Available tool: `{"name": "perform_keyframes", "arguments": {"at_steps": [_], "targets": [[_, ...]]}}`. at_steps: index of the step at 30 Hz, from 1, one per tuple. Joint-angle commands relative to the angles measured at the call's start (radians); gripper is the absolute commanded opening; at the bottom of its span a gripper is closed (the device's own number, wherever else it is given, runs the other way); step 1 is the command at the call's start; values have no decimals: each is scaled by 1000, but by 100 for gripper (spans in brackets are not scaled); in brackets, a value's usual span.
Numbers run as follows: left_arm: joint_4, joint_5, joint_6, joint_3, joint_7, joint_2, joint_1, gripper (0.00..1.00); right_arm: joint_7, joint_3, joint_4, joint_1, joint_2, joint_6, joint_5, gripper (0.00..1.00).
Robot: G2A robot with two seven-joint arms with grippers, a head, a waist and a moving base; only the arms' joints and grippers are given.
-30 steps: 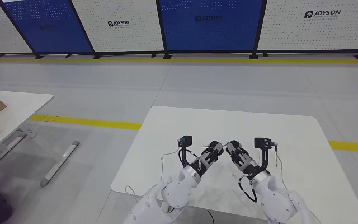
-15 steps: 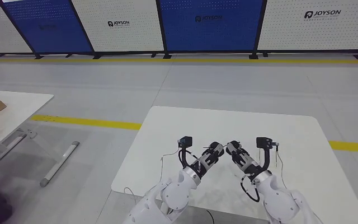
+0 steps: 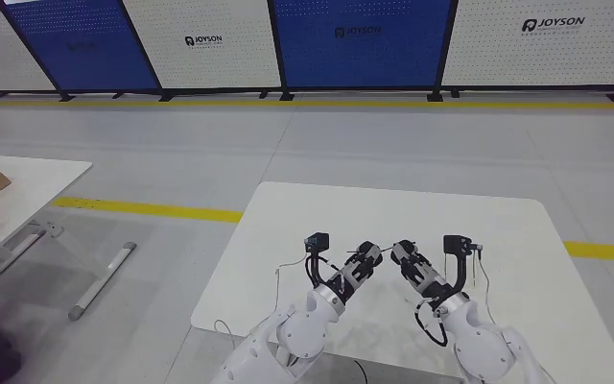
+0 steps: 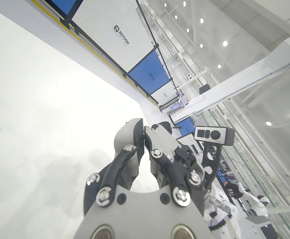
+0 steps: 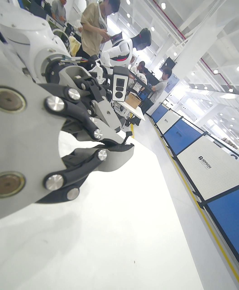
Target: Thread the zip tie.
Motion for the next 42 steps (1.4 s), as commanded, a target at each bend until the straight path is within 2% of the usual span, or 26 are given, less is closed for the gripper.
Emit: {"name": "perform_keyframes", "arguments": {"at_steps": [1, 6, 17, 19, 20, 21, 34, 35, 36, 42], "targets": [[1, -1, 1, 0, 1, -1, 0, 49, -4, -2, 0, -1, 0, 4, -6, 0], [2, -10, -1, -1, 9, -2, 0, 47, -13, -1, 6, -2, -1, 12, -9, 0], [6, -16, -9, -12, 14, -2, 5, 21, -24, 6, 6, -3, -1, 18, -13, 0], [7, -18, -8, -14, 15, -2, 5, 9, -26, 6, 5, -3, -1, 21, -19, 0], [7, -19, -8, -14, 15, -2, 5, 9, -26, 5, 4, -4, -1, 22, -20, 0], [8, -19, -8, -15, 15, -3, 5, 0, -26, 5, 4, -3, -1, 22, -21, 0], [8, -16, -9, -14, 4, -4, 1, 0, -19, -1, 7, 2, -2, 11, -16, 2], [8, -16, -9, -14, 3, -4, 0, 0, -18, 0, 7, 1, -2, 8, -13, 45], [8, -17, -9, -14, 3, -4, 0, 0, -16, 0, 7, 1, -2, 4, -11, 98], [9, -40, -2, -17, 25, -8, -2, 0, -6, 3, 5, -2, 0, -14, -14, 100]]}}
